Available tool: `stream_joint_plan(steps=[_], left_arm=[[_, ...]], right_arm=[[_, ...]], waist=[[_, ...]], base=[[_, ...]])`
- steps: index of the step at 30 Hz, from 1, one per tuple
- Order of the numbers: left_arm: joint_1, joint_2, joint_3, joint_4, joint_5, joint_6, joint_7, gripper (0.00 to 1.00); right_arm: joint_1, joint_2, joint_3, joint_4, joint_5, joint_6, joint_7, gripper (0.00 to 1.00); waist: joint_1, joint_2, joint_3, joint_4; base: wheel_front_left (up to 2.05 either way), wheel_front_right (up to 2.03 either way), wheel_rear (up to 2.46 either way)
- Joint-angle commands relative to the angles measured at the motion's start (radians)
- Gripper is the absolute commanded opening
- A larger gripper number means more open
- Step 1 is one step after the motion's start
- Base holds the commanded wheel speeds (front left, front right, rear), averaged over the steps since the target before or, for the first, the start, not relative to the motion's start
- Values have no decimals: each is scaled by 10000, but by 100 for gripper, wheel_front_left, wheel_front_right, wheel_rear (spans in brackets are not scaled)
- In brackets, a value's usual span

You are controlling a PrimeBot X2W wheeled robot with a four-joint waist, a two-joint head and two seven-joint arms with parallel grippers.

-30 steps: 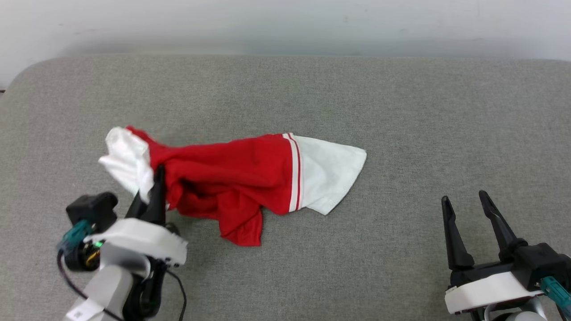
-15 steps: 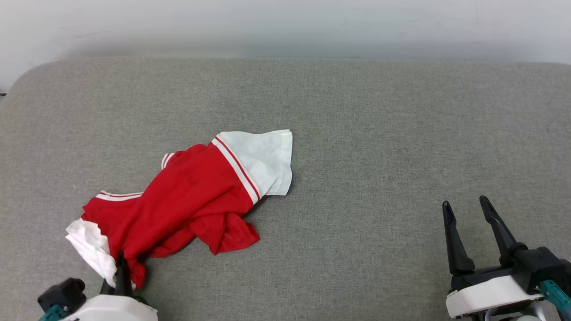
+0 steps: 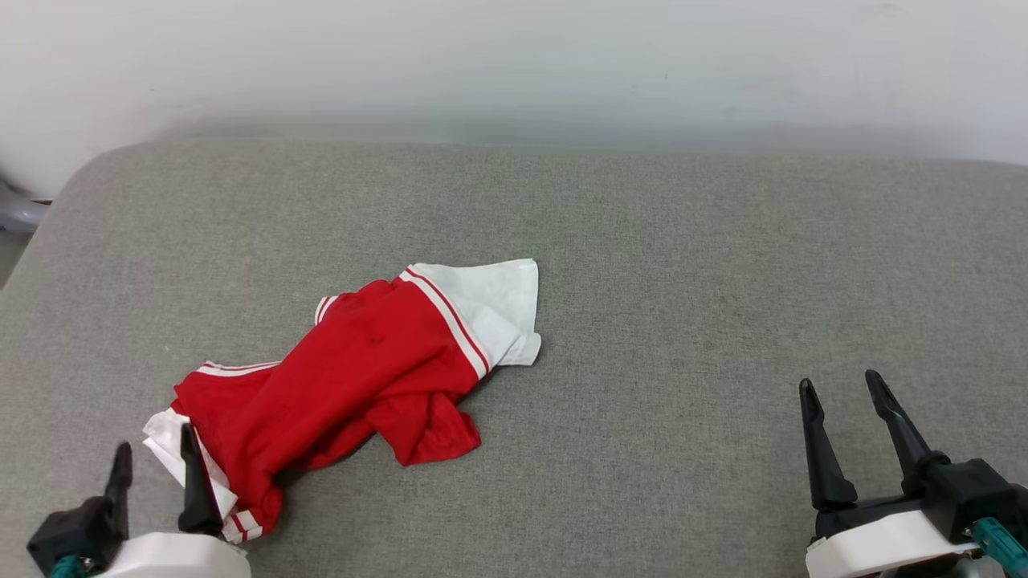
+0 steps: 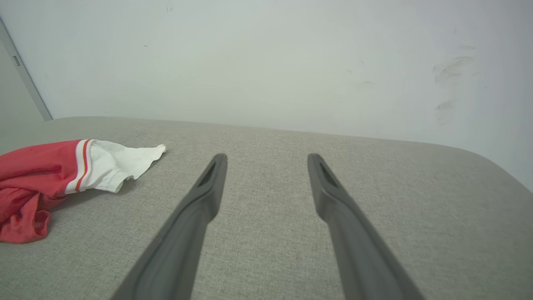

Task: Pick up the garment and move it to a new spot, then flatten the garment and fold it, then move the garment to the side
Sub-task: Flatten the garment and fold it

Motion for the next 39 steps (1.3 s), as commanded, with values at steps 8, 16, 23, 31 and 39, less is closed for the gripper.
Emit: stream_joint_plan(steps=[8, 16, 23, 31, 39], left_arm=[[-523, 615, -151, -1271, 1087, -529, -23, 100], [-2424, 1764, -1468, -1839, 1204, -1221, 1400, 100], [-4606, 3092, -3704, -1772, -61, -1373, 3670, 100], [-7162, 4665, -7008, -1283, -2689, -1374, 7074, 100], [-9543, 5166, -10381, -558, -4723, -1375, 10127, 100]], right_arm=[[44, 59, 90, 56, 77, -11, -3, 100], [-199, 63, 212, 108, 80, -11, -12, 100], [-465, 54, 287, 149, 1, -11, -19, 100], [-802, 58, 355, 166, -32, -11, -23, 100], [-1369, 75, 445, 13, -60, -11, -27, 100]], waist=[[1, 0, -127, -106], [1, 0, 48, -458], [1, 0, 424, -908], [1, 0, 1043, -1397], [1, 0, 1975, -2058]], base=[[0, 0, 0], [0, 0, 0], [0, 0, 0], [0, 0, 0], [0, 0, 0]])
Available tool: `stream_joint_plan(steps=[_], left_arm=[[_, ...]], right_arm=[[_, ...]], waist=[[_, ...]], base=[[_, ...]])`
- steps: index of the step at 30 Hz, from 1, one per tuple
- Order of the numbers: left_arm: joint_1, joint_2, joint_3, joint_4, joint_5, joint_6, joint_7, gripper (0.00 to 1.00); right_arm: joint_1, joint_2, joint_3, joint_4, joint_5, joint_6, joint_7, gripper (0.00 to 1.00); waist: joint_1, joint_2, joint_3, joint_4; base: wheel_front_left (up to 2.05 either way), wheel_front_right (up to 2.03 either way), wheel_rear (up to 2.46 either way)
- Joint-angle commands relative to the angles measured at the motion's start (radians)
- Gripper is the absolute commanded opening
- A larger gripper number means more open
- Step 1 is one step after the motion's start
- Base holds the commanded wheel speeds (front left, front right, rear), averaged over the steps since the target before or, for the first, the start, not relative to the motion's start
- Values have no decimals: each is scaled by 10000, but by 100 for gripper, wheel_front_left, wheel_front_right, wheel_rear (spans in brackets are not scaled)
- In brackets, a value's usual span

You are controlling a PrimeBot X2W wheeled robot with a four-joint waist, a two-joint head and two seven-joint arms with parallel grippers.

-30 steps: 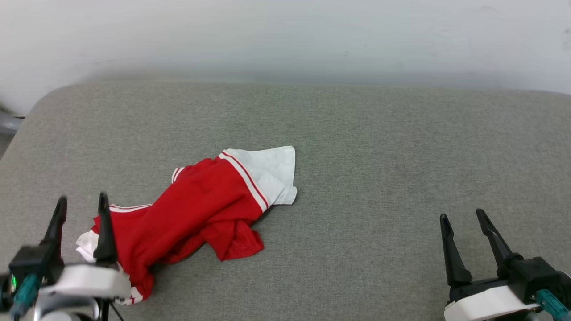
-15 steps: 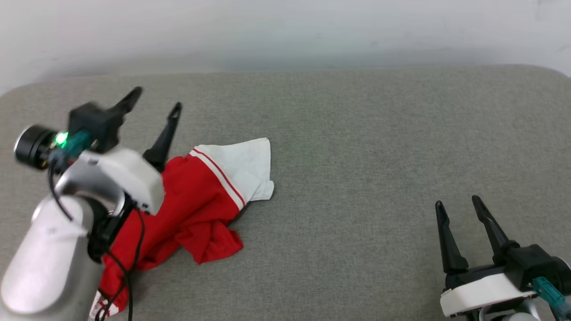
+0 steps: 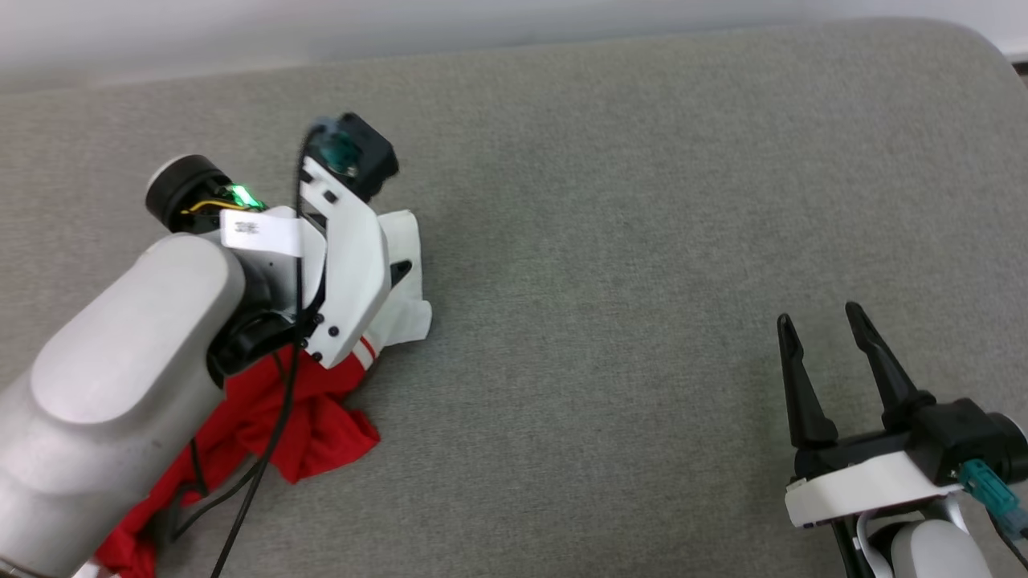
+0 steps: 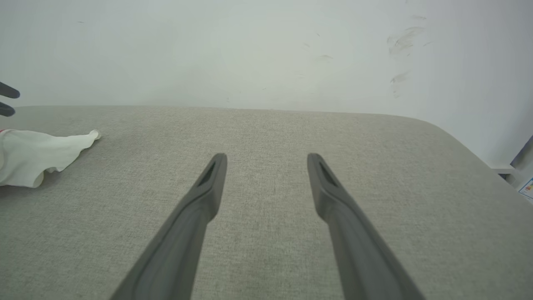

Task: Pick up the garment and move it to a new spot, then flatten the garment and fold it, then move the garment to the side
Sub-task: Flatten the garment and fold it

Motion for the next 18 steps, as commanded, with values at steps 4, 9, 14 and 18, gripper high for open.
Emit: stream_joint_plan(steps=[4, 9, 14, 18], left_arm=[[-797, 129, -1456, 452, -530, 6, 600, 100], [-1207, 364, -2746, 933, -1085, 5, 691, 100], [-1154, 606, -4152, 1408, -1514, 3, 899, 100], [-1002, 731, -4648, 1655, -1566, 3, 955, 100]], right_arm=[[-387, 39, 32, -63, -49, -11, -16, 100], [-586, 48, 89, -102, 21, -11, -18, 100], [-675, 50, 102, -126, 126, -11, -17, 100], [-752, 50, 102, -139, 179, -11, -17, 100]], waist=[[-1, -1, 591, -473], [-1, -1, 933, -759], [-1, -1, 1146, -886], [-1, -1, 1211, -912]], base=[[0, 0, 0], [0, 0, 0], [0, 0, 0], [0, 0, 0]])
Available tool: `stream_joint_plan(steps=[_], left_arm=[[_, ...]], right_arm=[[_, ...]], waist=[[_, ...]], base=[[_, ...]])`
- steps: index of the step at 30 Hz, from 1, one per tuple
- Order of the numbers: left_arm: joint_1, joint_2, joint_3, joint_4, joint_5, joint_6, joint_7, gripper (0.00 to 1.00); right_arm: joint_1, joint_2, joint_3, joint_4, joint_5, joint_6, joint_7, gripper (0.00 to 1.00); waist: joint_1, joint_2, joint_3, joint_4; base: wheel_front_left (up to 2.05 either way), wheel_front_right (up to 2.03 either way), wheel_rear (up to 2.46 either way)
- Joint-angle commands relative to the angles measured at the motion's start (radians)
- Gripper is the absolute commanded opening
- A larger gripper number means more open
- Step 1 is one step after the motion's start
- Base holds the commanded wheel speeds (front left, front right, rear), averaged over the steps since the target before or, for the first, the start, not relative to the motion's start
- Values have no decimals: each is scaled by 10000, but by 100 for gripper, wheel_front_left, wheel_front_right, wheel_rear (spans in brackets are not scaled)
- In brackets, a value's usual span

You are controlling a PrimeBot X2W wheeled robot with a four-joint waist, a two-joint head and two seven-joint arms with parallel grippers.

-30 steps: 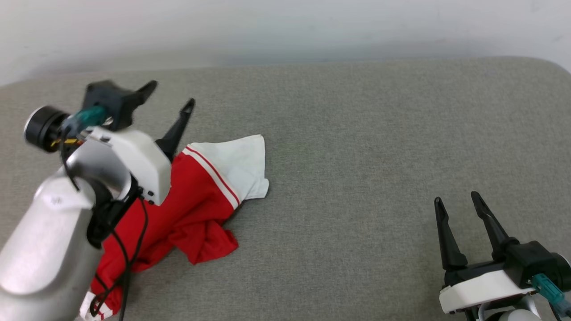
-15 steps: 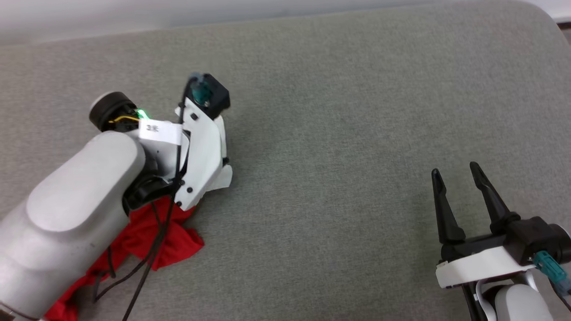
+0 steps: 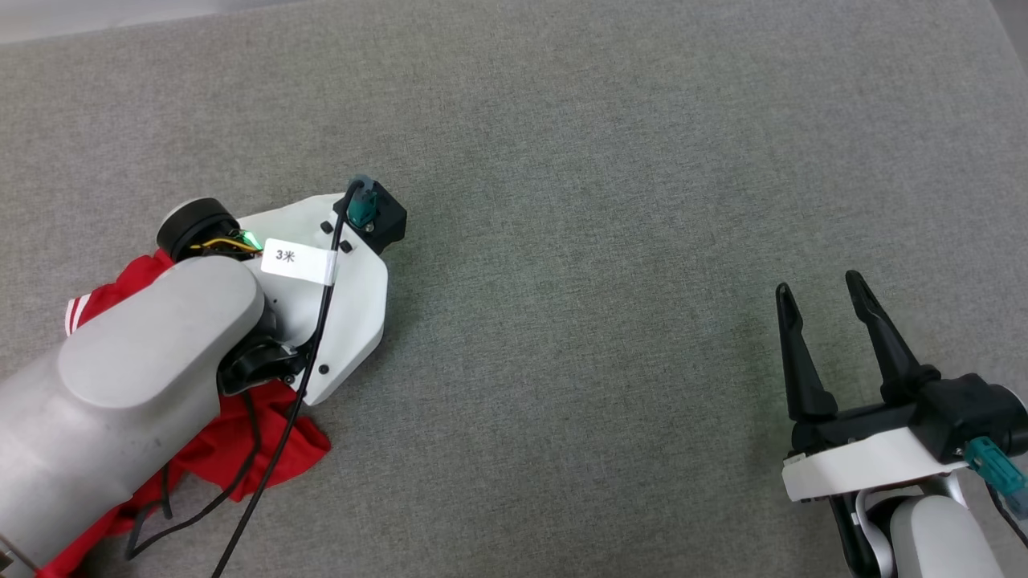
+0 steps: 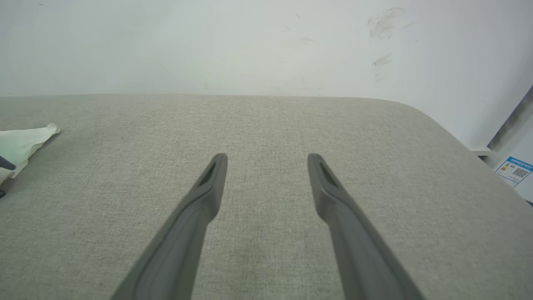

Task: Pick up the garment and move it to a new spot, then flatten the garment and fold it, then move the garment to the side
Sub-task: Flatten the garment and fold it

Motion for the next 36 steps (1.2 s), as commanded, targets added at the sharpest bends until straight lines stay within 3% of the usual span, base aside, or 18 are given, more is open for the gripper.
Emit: stream_joint_plan(steps=[1, 2, 3, 20, 29, 36], left_arm=[[735, 97, -642, 442, -54, 0, 165, 45], [735, 97, -642, 442, -54, 0, 165, 45], [772, 91, -673, 473, -99, 0, 119, 0], [-523, -110, 426, 318, 336, 143, -4922, 0], [-995, -204, 708, -837, 795, 613, -5504, 0], [-1443, -1200, 499, -1191, 1057, 646, -5402, 0]], right_arm=[[-220, 37, -18, -44, 22, -11, -17, 100], [-220, 37, -18, -44, 22, -11, -17, 100], [-213, 37, -42, -37, 20, -11, -17, 100], [489, 35, -177, 188, -180, -11, -17, 100], [676, 35, -161, 235, -92, -11, -17, 100], [591, 37, -208, 102, 39, -11, -17, 100]], waist=[[0, -1, 14, 1], [0, -1, 14, 1], [0, -1, 0, 18], [0, -1, -1635, 946], [0, -1, -2175, 876], [0, -1, -1982, 417]], base=[[0, 0, 0], [0, 0, 0], [0, 0, 0], [0, 0, 0], [0, 0, 0], [0, 0, 0]])
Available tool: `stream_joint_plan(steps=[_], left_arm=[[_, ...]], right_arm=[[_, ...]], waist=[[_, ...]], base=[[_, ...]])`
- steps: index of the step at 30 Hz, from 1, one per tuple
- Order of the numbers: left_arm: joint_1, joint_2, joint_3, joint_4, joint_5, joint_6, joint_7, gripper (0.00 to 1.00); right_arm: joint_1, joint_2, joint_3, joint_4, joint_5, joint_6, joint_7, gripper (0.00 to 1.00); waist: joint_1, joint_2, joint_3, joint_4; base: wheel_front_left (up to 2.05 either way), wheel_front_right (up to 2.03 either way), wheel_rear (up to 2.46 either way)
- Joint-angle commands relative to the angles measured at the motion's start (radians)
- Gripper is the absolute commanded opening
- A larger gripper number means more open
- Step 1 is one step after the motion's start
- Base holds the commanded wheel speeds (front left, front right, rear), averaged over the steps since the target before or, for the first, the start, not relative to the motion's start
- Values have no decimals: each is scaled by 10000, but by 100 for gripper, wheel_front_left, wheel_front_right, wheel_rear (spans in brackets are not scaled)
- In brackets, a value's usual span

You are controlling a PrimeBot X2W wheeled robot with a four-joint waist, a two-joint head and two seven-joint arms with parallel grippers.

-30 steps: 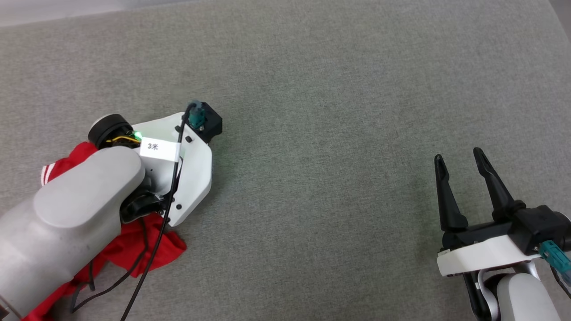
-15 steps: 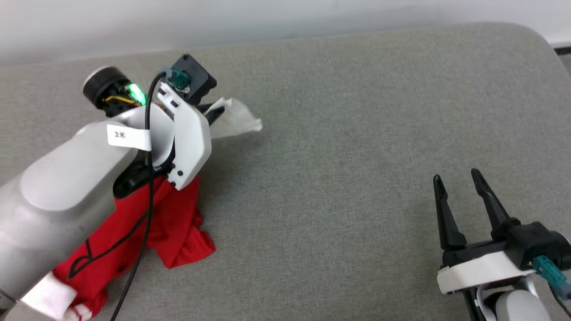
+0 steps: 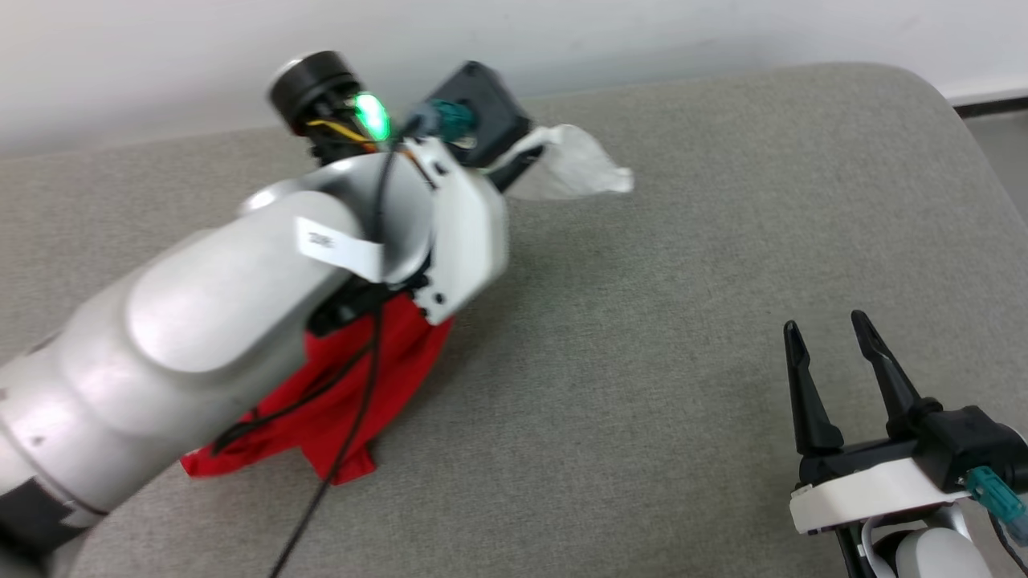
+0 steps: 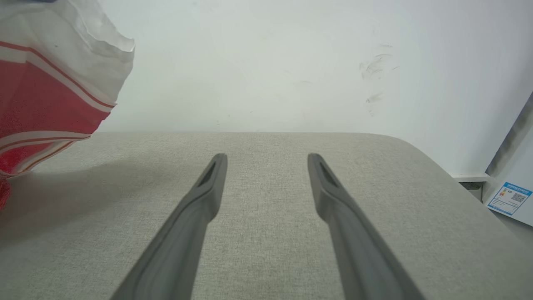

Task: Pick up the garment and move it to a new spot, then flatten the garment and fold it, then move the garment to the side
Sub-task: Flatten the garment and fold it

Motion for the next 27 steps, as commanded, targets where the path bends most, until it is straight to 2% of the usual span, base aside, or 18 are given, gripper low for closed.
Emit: stream_joint_plan(steps=[1, 8, 15, 18, 21, 27], left_arm=[[-172, -309, -103, 96, 74, -37, 12, 0], [-509, -1987, -642, 1180, 349, -391, 80, 0], [164, -3337, -991, 2801, 689, -619, -12, 0], [628, -3776, -1028, 3361, 933, -637, 50, 0], [1424, -4175, -1057, 3329, 1387, -641, 461, 0], [2869, -4457, -1050, 2969, 2079, -645, 1389, 0]], right_arm=[[-115, 33, -8, -68, 26, -11, -17, 100], [-496, 32, -106, -237, 291, -11, -18, 100], [-735, 32, -366, -258, 574, -11, -18, 100], [-864, 34, -505, -287, 655, -11, -18, 100], [-888, 34, -565, -276, 730, -11, -18, 100], [-1040, 34, -600, -207, 791, -11, -18, 100]], waist=[[0, 0, 209, -229], [0, 0, 938, -956], [0, 0, 1597, -1600], [0, 0, 1814, -1773], [0, 0, 1963, -1879], [0, 0, 2131, -1904]], base=[[0, 0, 0], [0, 0, 0], [0, 0, 0], [0, 0, 0], [0, 0, 0], [0, 0, 0]])
